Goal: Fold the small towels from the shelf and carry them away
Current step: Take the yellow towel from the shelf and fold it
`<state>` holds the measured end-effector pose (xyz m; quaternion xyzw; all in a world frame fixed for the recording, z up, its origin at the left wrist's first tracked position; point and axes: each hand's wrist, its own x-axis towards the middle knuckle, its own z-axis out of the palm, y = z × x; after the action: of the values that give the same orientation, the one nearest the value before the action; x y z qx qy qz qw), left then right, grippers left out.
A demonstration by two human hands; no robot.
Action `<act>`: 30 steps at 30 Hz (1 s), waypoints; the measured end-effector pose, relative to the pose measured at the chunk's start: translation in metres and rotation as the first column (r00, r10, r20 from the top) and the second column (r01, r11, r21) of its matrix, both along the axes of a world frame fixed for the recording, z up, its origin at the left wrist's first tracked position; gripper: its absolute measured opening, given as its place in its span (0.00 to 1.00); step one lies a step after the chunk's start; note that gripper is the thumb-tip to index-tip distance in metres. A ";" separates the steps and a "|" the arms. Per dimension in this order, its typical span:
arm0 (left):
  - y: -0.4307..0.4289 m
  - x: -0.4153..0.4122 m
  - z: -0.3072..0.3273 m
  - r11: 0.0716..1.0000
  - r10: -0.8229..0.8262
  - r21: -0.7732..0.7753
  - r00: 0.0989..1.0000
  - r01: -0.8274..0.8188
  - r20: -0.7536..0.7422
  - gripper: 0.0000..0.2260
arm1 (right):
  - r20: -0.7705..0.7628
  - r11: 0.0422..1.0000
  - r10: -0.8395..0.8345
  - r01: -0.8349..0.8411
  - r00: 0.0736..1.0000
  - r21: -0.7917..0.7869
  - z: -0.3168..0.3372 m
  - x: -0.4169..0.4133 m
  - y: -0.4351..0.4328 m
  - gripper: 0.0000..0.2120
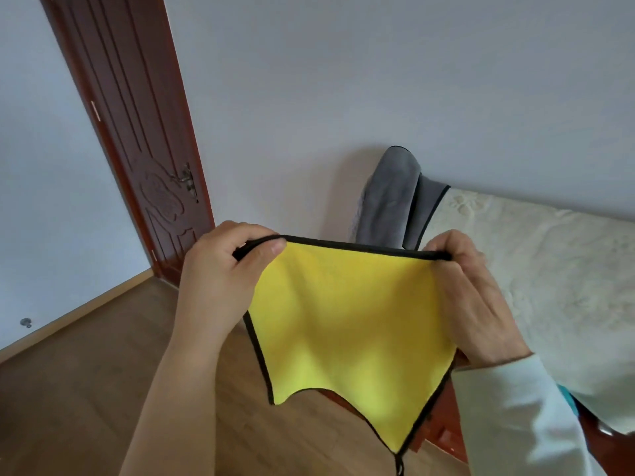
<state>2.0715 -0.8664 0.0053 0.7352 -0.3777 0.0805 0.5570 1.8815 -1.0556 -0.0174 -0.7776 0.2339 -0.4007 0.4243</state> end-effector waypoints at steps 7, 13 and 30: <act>-0.011 -0.010 0.014 0.940 -0.328 -0.083 0.943 0.332 0.062 0.03 | 0.033 0.927 -0.229 0.229 0.973 -0.298 0.003 -0.011 -0.013 0.12; -0.018 -0.017 0.017 0.789 -0.612 -0.006 0.787 0.614 0.074 0.10 | 0.212 0.963 0.265 -0.247 0.941 -0.110 0.014 -0.011 -0.006 0.13; -0.041 -0.030 0.005 0.740 -0.669 -0.140 0.742 0.658 -0.043 0.17 | 0.324 0.721 0.591 -0.664 0.739 0.197 0.035 0.010 0.039 0.14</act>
<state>2.0413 -0.9076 0.0106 0.5217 -0.5839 -0.1347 0.6072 1.8912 -1.0162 0.0181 -0.6828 -0.0403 -0.2819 0.6728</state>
